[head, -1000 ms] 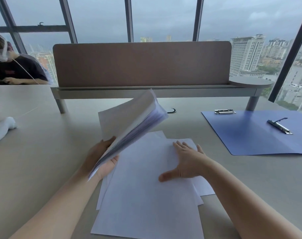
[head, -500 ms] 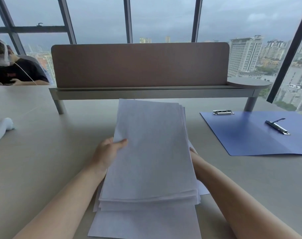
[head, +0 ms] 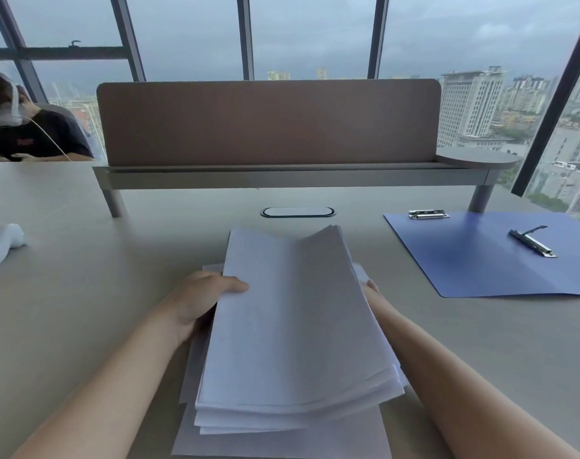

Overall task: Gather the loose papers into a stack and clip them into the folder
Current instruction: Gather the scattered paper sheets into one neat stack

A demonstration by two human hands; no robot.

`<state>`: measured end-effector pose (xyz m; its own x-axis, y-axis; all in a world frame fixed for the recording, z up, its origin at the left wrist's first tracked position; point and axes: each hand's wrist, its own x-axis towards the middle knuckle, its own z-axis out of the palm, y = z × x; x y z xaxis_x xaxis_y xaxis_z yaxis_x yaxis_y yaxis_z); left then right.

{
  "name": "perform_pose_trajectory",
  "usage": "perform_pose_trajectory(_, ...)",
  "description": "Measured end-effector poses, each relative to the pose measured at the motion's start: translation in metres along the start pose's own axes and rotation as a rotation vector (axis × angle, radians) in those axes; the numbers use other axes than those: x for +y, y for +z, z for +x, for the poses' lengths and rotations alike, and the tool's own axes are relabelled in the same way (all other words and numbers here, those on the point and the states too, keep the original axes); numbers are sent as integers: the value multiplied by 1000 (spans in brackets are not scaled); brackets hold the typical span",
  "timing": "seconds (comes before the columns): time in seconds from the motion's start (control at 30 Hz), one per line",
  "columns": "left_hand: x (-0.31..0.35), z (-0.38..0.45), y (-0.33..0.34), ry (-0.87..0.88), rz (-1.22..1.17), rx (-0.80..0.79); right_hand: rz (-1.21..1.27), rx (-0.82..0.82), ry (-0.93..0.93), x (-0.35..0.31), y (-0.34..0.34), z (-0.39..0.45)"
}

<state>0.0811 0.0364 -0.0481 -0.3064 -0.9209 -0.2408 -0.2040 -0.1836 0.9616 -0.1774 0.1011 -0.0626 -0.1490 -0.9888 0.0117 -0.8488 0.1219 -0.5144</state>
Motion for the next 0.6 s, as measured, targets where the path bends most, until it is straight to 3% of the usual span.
perform_pose_trajectory(0.1,1,-3,1,-40,29,-35,-71,-209,66,6,2,4)
perform_pose_trajectory(0.17,2,-3,0,-78,38,-61,-153,-232,81,2,-2,5)
perform_pose_trajectory(0.3,1,0,-9,-121,78,-41,-27,-64,33,3,3,9)
perform_pose_trajectory(0.4,-2,1,-10,-56,183,32,15,73,79,3,0,7)
perform_pose_trajectory(0.6,-12,9,-4,123,112,16,85,94,114,4,-1,10)
